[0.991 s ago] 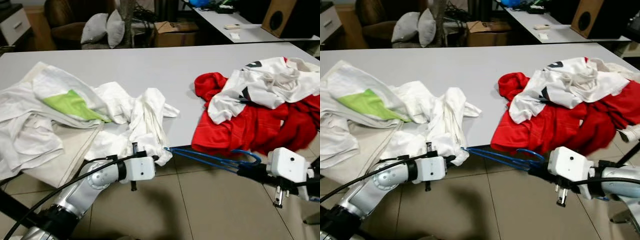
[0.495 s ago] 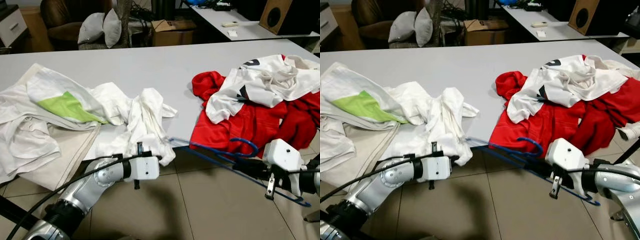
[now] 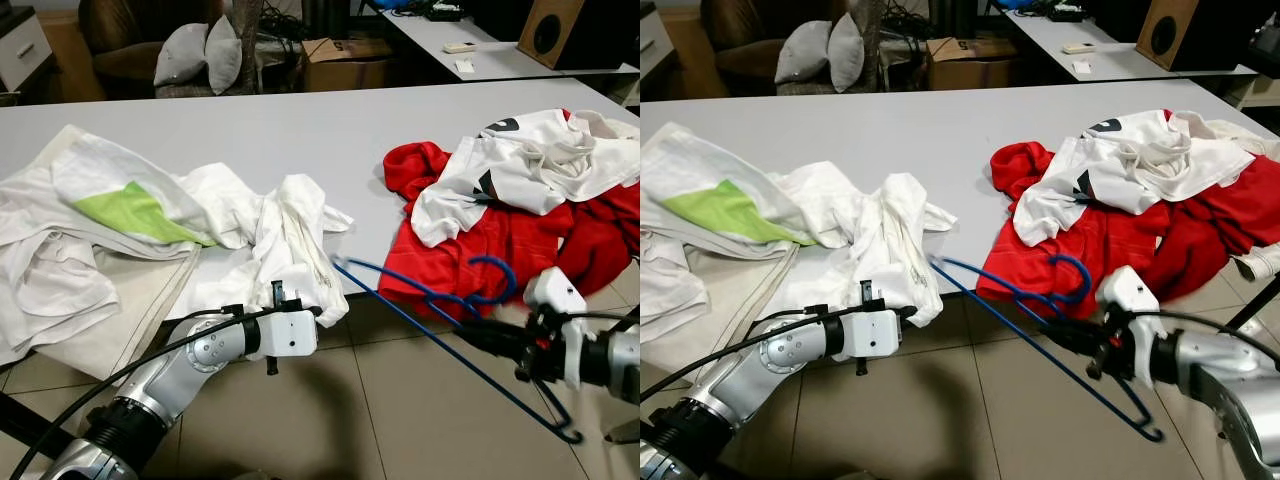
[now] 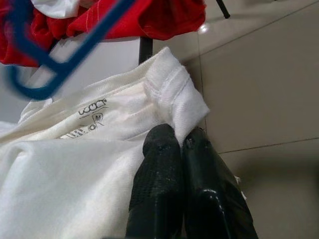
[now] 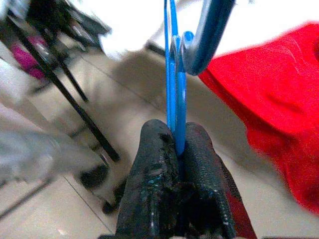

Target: Hang hanger

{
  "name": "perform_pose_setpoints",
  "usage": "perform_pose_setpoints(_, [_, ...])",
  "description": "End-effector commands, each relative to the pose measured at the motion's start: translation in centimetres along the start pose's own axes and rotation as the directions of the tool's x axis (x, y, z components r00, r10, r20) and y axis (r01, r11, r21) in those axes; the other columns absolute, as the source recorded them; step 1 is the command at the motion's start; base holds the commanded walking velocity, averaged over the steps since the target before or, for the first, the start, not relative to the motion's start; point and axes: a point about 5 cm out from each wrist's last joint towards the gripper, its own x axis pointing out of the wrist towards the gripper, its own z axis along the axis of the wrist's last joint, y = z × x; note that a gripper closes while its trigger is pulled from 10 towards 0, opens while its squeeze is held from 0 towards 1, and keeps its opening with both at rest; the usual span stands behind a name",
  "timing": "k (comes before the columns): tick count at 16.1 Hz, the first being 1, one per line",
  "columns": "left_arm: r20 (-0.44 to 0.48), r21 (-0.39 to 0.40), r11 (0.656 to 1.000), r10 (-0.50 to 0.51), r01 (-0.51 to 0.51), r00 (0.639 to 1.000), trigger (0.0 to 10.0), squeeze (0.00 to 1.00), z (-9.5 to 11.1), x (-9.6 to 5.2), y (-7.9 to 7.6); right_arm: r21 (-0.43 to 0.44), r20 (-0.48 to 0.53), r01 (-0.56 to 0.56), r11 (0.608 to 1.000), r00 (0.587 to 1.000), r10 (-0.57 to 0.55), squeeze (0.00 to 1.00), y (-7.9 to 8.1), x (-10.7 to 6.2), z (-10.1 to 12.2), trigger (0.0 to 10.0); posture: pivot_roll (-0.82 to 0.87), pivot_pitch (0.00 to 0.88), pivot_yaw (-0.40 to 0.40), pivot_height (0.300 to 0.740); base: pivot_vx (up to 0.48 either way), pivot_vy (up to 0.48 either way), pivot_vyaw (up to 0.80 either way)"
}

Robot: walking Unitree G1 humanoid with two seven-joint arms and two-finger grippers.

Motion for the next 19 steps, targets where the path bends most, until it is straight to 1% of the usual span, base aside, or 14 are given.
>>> perform_pose_setpoints(1, [0.0,0.02,1.0,0.002,-0.002,1.0,0.0,0.0,0.2,0.0,0.0,-0.02,0.048,-0.006,1.0,0.999,0.007,0.0,-0.1,-0.5,1.2,10.0,-0.09,0.0,-0.014,0.74,0.0,0.0,0.0])
perform_pose_setpoints(3, [-0.012,0.007,1.0,0.003,-0.003,1.0,0.0,0.0,0.0,0.1,0.0,-0.029,0.076,0.05,0.998,0.996,-0.047,0.0,-0.5,-1.3,2.1,10.0,-0.09,0.0,-0.016,0.74,0.0,0.0,0.0])
perform_pose_setpoints(5, [-0.014,-0.001,1.0,0.006,-0.006,1.0,0.0,0.0,-0.1,0.1,0.1,-0.017,0.106,0.087,0.996,0.991,-0.085,0.0,-0.9,-1.6,2.6,10.0,-0.1,0.0,-0.007,0.74,0.0,0.0,0.0])
perform_pose_setpoints(6, [-0.005,0.006,1.0,0.004,-0.004,1.0,0.0,0.0,0.1,0.4,0.3,0.005,0.131,0.062,0.998,0.989,-0.062,0.0,-0.7,-1.3,2.8,10.0,-0.11,0.0,0.005,0.74,0.0,0.0,0.0])
perform_pose_setpoints(7, [0.0,0.011,1.0,0.0,0.0,1.0,0.0,0.0,0.2,0.6,0.4,0.013,0.133,0.032,0.999,0.991,-0.034,0.0,-0.5,-0.9,2.8,10.0,-0.12,0.0,0.015,0.74,0.0,0.0,0.0])
perform_pose_setpoints(8, [0.011,0.023,1.0,-0.01,0.01,1.0,0.0,0.0,0.5,1.0,0.5,0.031,0.131,-0.022,0.999,0.991,0.018,0.0,-0.3,0.3,2.5,10.0,-0.12,0.0,0.019,0.74,0.0,0.0,0.0])
perform_pose_setpoints(9, [0.017,0.034,0.999,-0.018,0.018,1.0,0.0,0.0,0.7,1.3,0.6,0.07,0.13,-0.036,0.997,0.991,0.027,0.0,-0.7,1.6,2.2,10.0,-0.11,0.0,0.017,0.74,0.0,0.0,0.0])
perform_pose_setpoints(10, [0.019,0.04,0.999,-0.021,0.021,1.0,0.0,0.0,0.8,1.4,0.7,0.108,0.12,-0.021,0.994,0.993,0.008,0.0,-1.3,2.4,1.9,10.0,-0.11,0.0,0.017,0.74,0.0,0.0,0.0])
perform_pose_setpoints(11, [0.02,0.043,0.999,-0.023,0.022,1.0,0.0,0.0,0.9,1.4,0.8,0.134,0.107,-0.009,0.991,0.994,-0.005,0.0,-1.6,2.7,1.7,10.0,-0.1,0.0,0.006,0.74,0.0,0.0,0.0])
perform_pose_setpoints(12, [0.018,0.047,0.999,-0.021,0.02,1.0,0.0,0.0,0.9,1.3,0.9,0.159,0.047,0.026,0.987,0.998,-0.034,0.0,-2.2,3.3,1.0,10.0,-0.08,0.0,-0.008,0.74,0.0,0.0,0.0])
perform_pose_setpoints(15, [0.015,0.048,0.999,-0.011,0.011,1.0,0.0,0.0,0.7,1.1,1.1,0.206,0.008,0.024,0.978,1.0,-0.026,0.0,-2.5,3.4,0.4,10.0,-0.08,0.0,-0.016,0.74,0.0,0.0,0.0])
perform_pose_setpoints(16, [0.015,0.049,0.999,-0.011,0.011,1.0,0.0,0.0,0.7,1.1,1.0,0.217,-0.023,-0.008,0.976,1.0,0.013,0.0,-2.3,3.4,-0.2,10.0,-0.08,0.0,-0.016,0.74,0.0,0.0,0.0])
perform_pose_setpoints(17, [0.015,0.049,0.999,-0.013,0.012,1.0,0.0,0.0,0.7,1.1,1.0,0.212,-0.032,-0.021,0.977,0.999,0.028,0.0,-2.2,3.3,-0.3,10.0,-0.08,0.0,-0.016,0.74,0.0,0.0,0.0])
perform_pose_setpoints(19, [0.016,0.05,0.999,-0.019,0.018,1.0,0.0,0.0,0.7,1.1,0.8,0.196,-0.012,-0.043,0.98,0.999,0.047,0.0,-2.1,3.2,-0.2,10.0,-0.08,0.0,-0.015,0.74,0.0,0.0,0.0])
